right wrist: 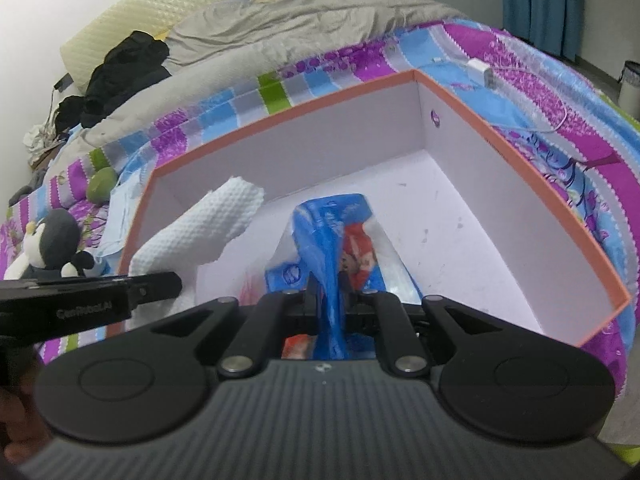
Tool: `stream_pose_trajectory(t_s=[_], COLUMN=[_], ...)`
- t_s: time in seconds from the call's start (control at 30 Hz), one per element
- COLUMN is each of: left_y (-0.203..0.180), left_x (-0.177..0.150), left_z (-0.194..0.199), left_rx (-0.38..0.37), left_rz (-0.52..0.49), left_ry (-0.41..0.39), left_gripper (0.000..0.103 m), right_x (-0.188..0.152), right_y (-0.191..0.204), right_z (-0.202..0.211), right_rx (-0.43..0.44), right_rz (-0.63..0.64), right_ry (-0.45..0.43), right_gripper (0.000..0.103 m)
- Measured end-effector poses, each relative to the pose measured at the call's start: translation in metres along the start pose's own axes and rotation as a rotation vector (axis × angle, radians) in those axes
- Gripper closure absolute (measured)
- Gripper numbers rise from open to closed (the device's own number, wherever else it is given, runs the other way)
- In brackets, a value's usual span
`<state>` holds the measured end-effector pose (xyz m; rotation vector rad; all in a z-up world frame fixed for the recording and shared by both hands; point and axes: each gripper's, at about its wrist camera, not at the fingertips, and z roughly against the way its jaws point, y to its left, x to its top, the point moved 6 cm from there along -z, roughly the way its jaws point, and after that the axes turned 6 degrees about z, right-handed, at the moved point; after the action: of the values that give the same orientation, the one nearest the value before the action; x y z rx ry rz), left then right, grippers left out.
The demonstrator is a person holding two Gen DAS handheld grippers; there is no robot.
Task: Organize soft objects
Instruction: 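Open the left tool over the box while the right tool releases the wipes pack, then withdraw both open tools from the box back toward the items on the bed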
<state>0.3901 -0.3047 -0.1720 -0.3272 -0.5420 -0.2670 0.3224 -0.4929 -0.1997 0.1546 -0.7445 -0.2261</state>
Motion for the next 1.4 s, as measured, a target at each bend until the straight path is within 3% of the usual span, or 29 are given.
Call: stream_pose_trajectory(t_s=[0.03,0.1,0.3,0.73,1.4], left_y=[0.001,0.0,-0.005,-0.013,-0.021], left_x=[0.0,0.0,-0.003,-0.01,-0.076], left_z=[-0.003,-0.008,-0.009,0.051,0.181], left_rx=[0.0,-0.004,-0.004,-0.011,-0.048], left_rz=[0.004,0.008,-0.015,-0.036,-0.033], left_ry=[0.01,0.02,0.015,-0.077,-0.22], left_gripper=[0.084,0.066,0.058,0.058,0.058], right_x=[0.0,-0.001,-0.002,-0.006,-0.048], right_y=[-0.002,-0.005,-0.008,0.006,0.051], right_z=[-0.004,-0.01,-0.012,0.039,0.143], right_rx=[0.003,-0.001,0.004,0.025,0.067], right_rz=[-0.007,-0.016,-0.01,-0.011,0.052], right_ry=[0.014,0.035,0.046,-0.028,-0.15], right_gripper=[0.088,0.074,0.071,0.069,0.069])
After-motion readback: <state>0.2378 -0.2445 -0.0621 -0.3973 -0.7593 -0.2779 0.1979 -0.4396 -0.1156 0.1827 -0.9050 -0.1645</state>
